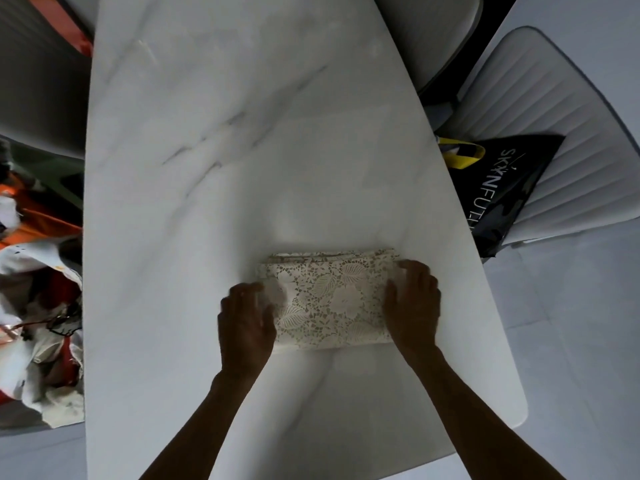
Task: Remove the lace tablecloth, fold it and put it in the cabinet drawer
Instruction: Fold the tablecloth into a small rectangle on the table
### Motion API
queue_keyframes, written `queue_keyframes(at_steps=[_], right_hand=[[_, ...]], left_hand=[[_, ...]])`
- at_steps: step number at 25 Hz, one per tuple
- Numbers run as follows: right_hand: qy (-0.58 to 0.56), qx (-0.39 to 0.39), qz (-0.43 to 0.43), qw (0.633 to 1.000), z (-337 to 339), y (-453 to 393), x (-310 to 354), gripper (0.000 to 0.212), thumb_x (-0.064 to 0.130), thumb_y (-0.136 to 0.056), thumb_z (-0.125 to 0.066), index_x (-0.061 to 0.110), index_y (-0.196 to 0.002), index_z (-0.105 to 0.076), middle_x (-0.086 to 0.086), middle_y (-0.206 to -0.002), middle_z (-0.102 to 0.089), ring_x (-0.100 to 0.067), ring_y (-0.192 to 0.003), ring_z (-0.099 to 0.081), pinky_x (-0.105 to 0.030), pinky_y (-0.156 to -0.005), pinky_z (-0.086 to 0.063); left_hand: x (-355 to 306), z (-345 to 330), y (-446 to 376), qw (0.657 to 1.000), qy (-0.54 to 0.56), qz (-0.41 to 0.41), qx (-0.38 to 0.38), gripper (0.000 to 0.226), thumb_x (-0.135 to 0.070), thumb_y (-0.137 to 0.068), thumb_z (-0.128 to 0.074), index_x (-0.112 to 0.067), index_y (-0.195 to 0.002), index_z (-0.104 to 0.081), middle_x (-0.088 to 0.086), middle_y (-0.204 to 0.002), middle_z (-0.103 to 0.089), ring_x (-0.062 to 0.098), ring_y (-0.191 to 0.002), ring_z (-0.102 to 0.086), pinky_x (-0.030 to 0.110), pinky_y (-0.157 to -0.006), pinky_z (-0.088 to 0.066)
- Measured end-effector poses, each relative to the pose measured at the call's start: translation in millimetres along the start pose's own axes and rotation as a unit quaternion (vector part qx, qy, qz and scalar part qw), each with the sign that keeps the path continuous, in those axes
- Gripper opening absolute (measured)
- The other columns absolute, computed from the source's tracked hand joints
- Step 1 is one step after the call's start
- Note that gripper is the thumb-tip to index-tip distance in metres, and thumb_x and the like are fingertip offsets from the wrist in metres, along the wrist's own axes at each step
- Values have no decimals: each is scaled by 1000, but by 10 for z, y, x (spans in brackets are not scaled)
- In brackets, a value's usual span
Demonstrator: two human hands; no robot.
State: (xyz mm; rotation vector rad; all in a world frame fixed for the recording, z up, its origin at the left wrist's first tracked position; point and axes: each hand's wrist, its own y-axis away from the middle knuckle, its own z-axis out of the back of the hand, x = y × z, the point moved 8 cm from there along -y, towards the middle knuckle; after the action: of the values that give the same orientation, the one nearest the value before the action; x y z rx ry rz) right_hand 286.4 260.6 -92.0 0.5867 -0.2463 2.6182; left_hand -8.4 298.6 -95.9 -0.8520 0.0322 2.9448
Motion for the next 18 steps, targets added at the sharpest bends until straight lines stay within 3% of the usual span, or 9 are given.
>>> queue_keyframes(at_steps=[2,3,6,9,11,14,16,18], right_hand=[[53,52,190,979,-228,6,449,42,23,-96,-51,14,-137,-51,-11,-144,-51,-32,-131,-46,-46,-105,-41],[74,101,232,965,-390,14,550,46,27,-99,-49,16,-143,-48,-11,-152,-44,-34,-141,-37,-48,-113,-32],[122,238,198,943,-789,-56,429,57,45,-103,-34,28,-156,-21,-4,-165,-12,-33,-152,-7,-47,-123,-6],[136,290,166,933,-982,-93,306,62,52,-102,-28,35,-156,-1,1,-166,6,-30,-152,9,-45,-121,4],[141,300,177,927,-985,-148,347,65,49,-100,-33,35,-156,-3,1,-166,3,-30,-152,6,-47,-121,1],[159,311,178,920,-804,-418,355,73,39,-87,-55,31,-152,-25,-2,-160,-27,-29,-143,-28,-48,-111,-24],[250,295,199,900,-659,-583,382,60,40,-82,-58,24,-138,-46,-4,-135,-52,-28,-121,-49,-43,-97,-32],[300,305,211,879,-575,-595,445,42,38,-84,-55,21,-122,-58,-3,-116,-59,-27,-111,-51,-40,-94,-31]], left_hand=[[-351,-195,-119,982,-50,-173,57,44,-25,-93,-60,-11,-134,-54,14,-141,-52,33,-128,-50,43,-101,-45],[-425,-357,-169,968,-82,-211,107,50,-33,-96,-53,-13,-142,-47,14,-151,-42,34,-138,-39,45,-110,-36],[-305,-720,-356,936,-181,-199,227,67,-55,-96,-26,-22,-154,-21,12,-163,-13,35,-149,-11,49,-119,-15],[-180,-823,-429,927,-200,-188,255,70,-58,-93,-12,-26,-155,-11,12,-164,-5,36,-150,-6,50,-119,-12],[-209,-813,-488,923,-200,-195,266,65,-52,-96,-21,-28,-155,-11,10,-164,-7,35,-149,-10,50,-117,-17],[-282,-688,-739,926,-209,-162,269,71,-42,-91,-56,-26,-151,-23,5,-155,-30,31,-138,-29,48,-105,-32],[-428,-617,-910,915,-259,-151,271,55,-35,-85,-64,-24,-136,-46,4,-133,-51,28,-124,-41,44,-98,-33],[-626,-567,-944,892,-304,-165,289,36,-27,-83,-62,-22,-118,-60,3,-116,-58,26,-116,-45,41,-95,-32]])
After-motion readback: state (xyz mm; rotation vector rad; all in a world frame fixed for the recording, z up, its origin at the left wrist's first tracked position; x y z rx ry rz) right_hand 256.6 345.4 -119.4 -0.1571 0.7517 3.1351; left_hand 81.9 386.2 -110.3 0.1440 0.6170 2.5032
